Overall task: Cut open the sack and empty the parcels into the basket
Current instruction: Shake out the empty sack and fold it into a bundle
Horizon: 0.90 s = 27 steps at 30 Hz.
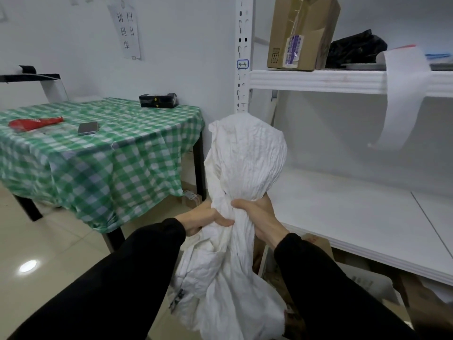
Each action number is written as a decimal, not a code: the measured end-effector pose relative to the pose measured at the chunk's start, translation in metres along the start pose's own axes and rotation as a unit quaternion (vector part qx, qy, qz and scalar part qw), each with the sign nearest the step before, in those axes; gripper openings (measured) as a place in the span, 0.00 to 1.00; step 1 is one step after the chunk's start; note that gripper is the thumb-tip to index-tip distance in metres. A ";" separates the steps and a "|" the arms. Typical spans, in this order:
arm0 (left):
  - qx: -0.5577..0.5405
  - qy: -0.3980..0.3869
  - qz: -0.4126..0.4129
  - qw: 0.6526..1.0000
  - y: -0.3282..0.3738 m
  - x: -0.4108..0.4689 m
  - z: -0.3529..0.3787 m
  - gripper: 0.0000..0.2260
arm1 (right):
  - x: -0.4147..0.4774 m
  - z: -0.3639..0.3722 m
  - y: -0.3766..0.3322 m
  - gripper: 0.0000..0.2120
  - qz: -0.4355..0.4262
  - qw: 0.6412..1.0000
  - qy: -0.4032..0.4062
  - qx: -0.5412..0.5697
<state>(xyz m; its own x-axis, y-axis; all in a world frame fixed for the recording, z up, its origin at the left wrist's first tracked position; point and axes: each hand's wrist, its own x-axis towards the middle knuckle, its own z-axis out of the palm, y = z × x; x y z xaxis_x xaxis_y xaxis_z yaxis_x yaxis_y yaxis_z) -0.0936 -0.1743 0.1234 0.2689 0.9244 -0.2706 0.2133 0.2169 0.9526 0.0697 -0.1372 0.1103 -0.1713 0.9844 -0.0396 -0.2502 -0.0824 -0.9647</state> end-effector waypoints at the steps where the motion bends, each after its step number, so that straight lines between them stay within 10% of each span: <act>1: 0.001 -0.002 -0.006 1.000 -0.002 0.002 -0.004 0.25 | 0.001 0.000 0.000 0.29 -0.004 1.000 0.009 0.002; 5: 0.124 0.151 -0.058 0.979 0.002 0.000 -0.024 0.47 | 0.008 -0.014 0.003 0.30 0.020 0.995 0.088 0.043; 8: 0.258 0.179 -0.053 0.948 0.020 -0.008 -0.029 0.46 | 0.011 -0.026 0.015 0.32 0.056 0.977 0.183 0.094; 12: 0.558 0.192 0.015 0.807 0.024 -0.005 0.003 0.43 | 0.010 -0.027 0.021 0.26 0.093 0.956 0.217 0.173; 16: 0.468 0.157 0.012 0.870 -0.010 0.007 0.008 0.29 | 0.005 -0.026 0.010 0.21 0.124 0.953 0.189 0.203; 20: 0.059 0.123 -0.033 0.990 -0.032 0.000 -0.013 0.19 | -0.003 -0.030 0.002 0.22 0.141 0.958 0.137 0.210; 24: -0.024 0.118 -0.052 0.991 -0.034 -0.003 -0.012 0.21 | -0.003 -0.028 0.001 0.23 0.149 0.956 0.141 0.209; 27: 0.307 0.301 -0.011 0.903 -0.034 0.007 -0.015 0.26 | -0.001 -0.027 0.002 0.22 0.155 0.945 0.180 0.225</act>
<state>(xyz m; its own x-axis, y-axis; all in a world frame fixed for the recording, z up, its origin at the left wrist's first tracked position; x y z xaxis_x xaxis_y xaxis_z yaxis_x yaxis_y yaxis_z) -0.1129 -0.1706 0.0913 -0.2607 0.9653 0.0125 0.7427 0.1923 0.6414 0.0955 -0.1346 0.1008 0.0118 0.8841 -0.4671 -0.6348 -0.3543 -0.6866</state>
